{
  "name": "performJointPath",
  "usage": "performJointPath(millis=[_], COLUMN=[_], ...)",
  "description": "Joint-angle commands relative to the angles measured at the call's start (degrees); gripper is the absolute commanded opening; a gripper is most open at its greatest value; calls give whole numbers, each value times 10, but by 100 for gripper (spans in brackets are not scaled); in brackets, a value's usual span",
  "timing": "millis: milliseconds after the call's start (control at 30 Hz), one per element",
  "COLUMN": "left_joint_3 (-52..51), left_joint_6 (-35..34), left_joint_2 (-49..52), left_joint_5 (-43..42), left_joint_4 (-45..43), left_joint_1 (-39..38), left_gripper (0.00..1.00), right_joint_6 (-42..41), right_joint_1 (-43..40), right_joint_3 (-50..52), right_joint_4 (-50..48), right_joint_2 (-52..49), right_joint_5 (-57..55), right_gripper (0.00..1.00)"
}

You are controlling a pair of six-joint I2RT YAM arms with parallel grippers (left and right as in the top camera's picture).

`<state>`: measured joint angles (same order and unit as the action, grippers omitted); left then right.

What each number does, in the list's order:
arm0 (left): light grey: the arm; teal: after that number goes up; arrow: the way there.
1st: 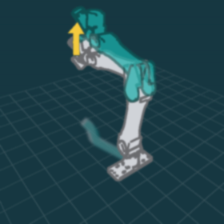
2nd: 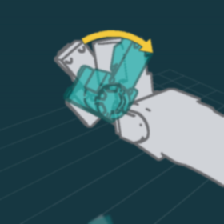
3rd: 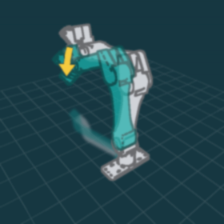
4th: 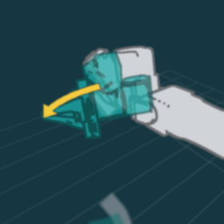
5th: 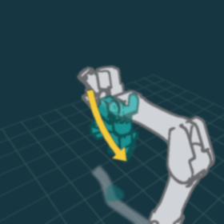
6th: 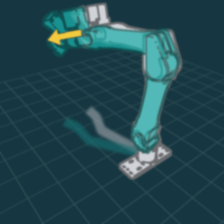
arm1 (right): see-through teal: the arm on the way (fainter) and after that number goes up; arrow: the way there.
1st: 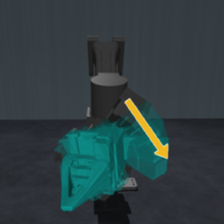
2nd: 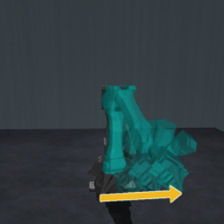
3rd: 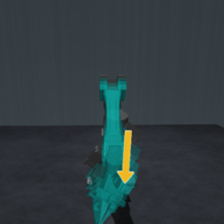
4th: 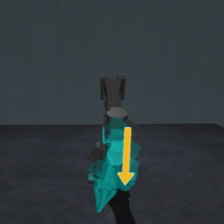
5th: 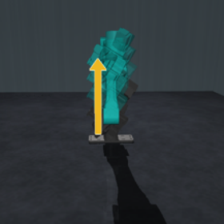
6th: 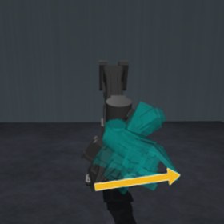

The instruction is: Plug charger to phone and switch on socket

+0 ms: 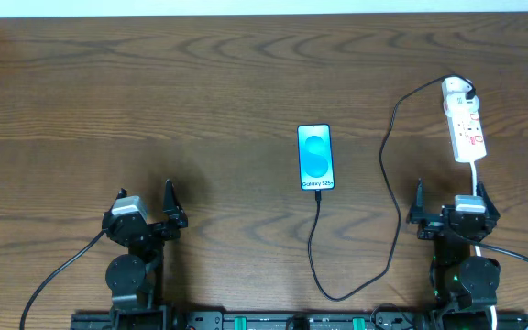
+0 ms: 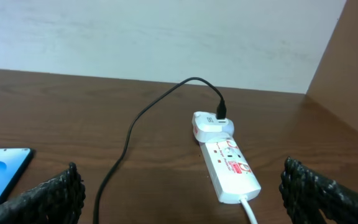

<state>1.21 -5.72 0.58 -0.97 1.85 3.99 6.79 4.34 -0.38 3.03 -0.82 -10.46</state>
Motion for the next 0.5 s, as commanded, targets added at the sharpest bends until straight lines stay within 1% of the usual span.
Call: performJointPath(millis=[0,467], left_joint_3=[-10,-10], left_joint_6=[8,8], left_joint_2=[-3,-3], left_joint_5=[7,7], left_joint_4=[24,24], left_joint_1=[2,2], left_gripper=[89,89], right_joint_6=[16,16], right_joint_1=[-4,-4], right_joint_3=[1,1], right_joint_4=[4,4], right_joint_2=[5,5], right_joint_5=[12,12], right_gripper=[99,99])
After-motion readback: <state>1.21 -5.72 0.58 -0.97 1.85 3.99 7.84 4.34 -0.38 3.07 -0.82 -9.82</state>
